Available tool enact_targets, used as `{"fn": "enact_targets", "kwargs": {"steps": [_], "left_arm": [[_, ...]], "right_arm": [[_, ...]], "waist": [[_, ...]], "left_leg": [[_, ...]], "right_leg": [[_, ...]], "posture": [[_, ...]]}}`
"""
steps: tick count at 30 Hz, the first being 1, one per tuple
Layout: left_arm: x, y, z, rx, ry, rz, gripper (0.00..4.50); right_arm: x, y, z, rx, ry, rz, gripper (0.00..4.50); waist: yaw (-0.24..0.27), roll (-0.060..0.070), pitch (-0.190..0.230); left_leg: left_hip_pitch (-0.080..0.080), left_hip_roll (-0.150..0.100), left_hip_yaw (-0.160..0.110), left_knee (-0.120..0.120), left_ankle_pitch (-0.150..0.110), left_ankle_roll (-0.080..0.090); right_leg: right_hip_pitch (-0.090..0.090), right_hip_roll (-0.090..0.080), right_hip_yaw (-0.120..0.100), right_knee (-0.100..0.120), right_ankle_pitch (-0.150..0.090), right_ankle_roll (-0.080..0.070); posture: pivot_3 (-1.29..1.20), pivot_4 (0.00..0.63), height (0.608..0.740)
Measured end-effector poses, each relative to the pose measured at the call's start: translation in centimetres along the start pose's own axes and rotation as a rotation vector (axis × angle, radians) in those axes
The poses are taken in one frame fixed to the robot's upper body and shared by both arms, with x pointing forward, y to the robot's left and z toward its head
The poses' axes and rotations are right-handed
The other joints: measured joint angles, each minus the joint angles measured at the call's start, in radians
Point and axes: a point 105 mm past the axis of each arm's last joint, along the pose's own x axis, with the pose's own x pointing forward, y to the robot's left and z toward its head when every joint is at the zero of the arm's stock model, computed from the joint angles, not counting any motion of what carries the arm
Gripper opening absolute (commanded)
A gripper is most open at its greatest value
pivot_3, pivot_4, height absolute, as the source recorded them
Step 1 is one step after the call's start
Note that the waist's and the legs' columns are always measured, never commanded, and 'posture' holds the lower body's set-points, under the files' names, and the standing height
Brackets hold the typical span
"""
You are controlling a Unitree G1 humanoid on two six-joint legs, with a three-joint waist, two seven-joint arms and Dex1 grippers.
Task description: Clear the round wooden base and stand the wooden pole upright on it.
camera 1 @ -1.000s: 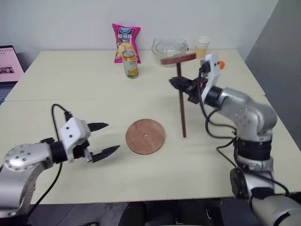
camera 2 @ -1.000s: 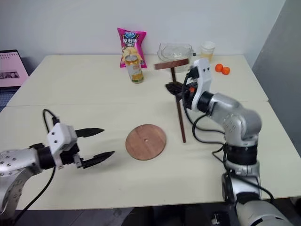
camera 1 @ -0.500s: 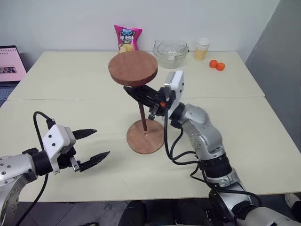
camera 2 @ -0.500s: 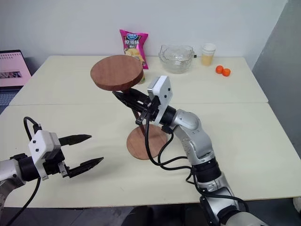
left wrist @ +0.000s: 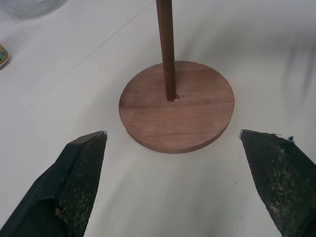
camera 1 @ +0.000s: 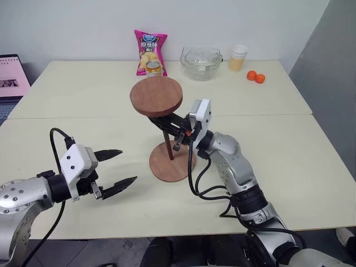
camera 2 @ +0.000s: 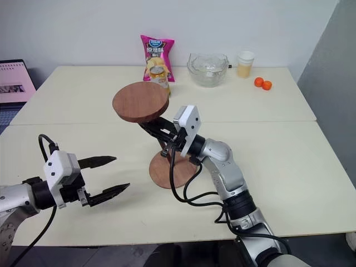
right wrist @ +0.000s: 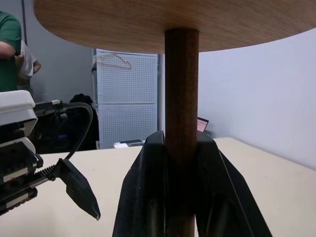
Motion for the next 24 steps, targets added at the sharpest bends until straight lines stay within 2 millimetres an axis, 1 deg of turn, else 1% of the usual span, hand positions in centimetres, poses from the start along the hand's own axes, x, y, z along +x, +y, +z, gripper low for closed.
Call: {"fn": "enact_targets", "kwargs": {"steps": [14, 24], "left_arm": [[0.2, 0.1, 0.3, 0.008, -0.009, -0.003, 4.50], [0.6, -0.4, 0.3, 0.007, -0.011, -0.044, 4.50]], "right_arm": [[-0.3, 1.3, -0.2, -0.026, 0.003, 0.067, 0.26], [-0.6, 0.8, -0.3, -0.058, 0.019, 0.042, 0.26]], "waist": [[0.000, 0.000, 0.000], [0.000, -0.001, 0.000]], "left_leg": [[0.001, 0.000, 0.000, 0.000, 0.000, 0.000], [0.002, 0.000, 0.000, 0.000, 0.000, 0.000]], "right_leg": [[0.001, 0.000, 0.000, 0.000, 0.000, 0.000], [0.002, 0.000, 0.000, 0.000, 0.000, 0.000]], "posture": [[0.00, 0.150, 0.740], [0.00, 0.150, 0.740]]}}
